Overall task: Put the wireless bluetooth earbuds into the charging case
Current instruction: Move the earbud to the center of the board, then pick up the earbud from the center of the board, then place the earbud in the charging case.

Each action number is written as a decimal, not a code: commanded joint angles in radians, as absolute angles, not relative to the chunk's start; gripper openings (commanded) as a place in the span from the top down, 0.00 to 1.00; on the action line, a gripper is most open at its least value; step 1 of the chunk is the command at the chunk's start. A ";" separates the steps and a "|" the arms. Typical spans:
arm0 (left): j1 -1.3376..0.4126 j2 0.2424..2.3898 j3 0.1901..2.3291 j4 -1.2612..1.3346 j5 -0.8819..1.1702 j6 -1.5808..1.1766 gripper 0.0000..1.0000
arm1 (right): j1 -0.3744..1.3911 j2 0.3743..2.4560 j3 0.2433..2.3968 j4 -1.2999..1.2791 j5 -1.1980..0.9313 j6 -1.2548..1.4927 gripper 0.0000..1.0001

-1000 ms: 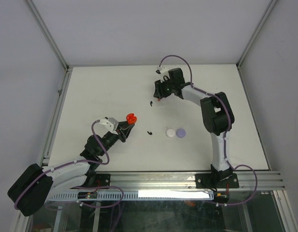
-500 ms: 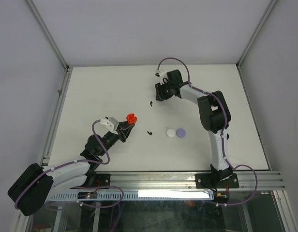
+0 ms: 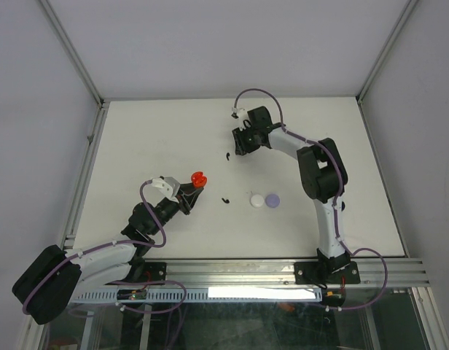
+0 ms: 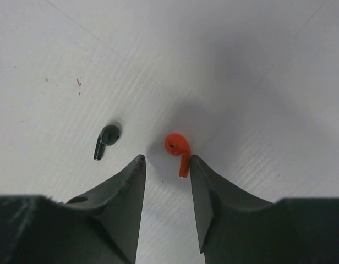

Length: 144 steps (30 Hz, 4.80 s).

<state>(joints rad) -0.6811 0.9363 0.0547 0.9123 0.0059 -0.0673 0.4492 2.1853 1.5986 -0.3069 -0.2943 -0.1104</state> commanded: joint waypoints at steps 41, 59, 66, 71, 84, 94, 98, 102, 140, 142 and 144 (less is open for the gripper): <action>-0.686 0.921 0.076 0.964 0.049 -0.065 1.00 | 0.578 2.050 1.514 -0.598 0.048 -0.079 0.79; -0.687 0.907 0.072 0.972 0.084 -0.068 1.00 | 0.619 1.963 1.377 -0.764 0.066 0.014 0.71; -0.686 0.910 0.075 0.969 0.085 -0.067 1.00 | 0.629 2.013 1.417 -0.798 0.084 0.019 0.71; -0.687 0.911 0.076 0.968 0.089 -0.067 1.00 | 0.629 2.035 1.438 -0.799 0.087 0.029 0.70; -0.686 0.913 0.077 0.966 0.092 -0.065 1.00 | 0.631 2.111 1.499 -0.829 0.121 0.036 0.77; -0.686 0.905 0.072 0.979 0.105 -0.066 1.00 | 0.638 1.933 1.430 -0.775 0.133 0.037 0.84; -0.686 0.898 0.067 0.986 0.110 -0.062 1.00 | 0.646 1.822 1.394 -0.729 0.129 0.031 0.86; -0.687 0.899 0.060 0.999 0.123 -0.060 1.00 | 0.653 1.708 1.355 -0.669 0.120 0.024 0.88; -0.686 0.920 0.013 1.181 0.322 -0.031 1.00 | 0.848 1.181 0.834 0.359 -0.557 0.028 0.89; -0.687 0.920 0.014 1.181 0.323 -0.034 1.00 | 0.855 1.195 0.837 0.359 -0.561 0.024 0.89; -0.686 0.919 0.011 1.184 0.324 -0.038 1.00 | 0.861 1.204 0.840 0.359 -0.565 0.024 0.89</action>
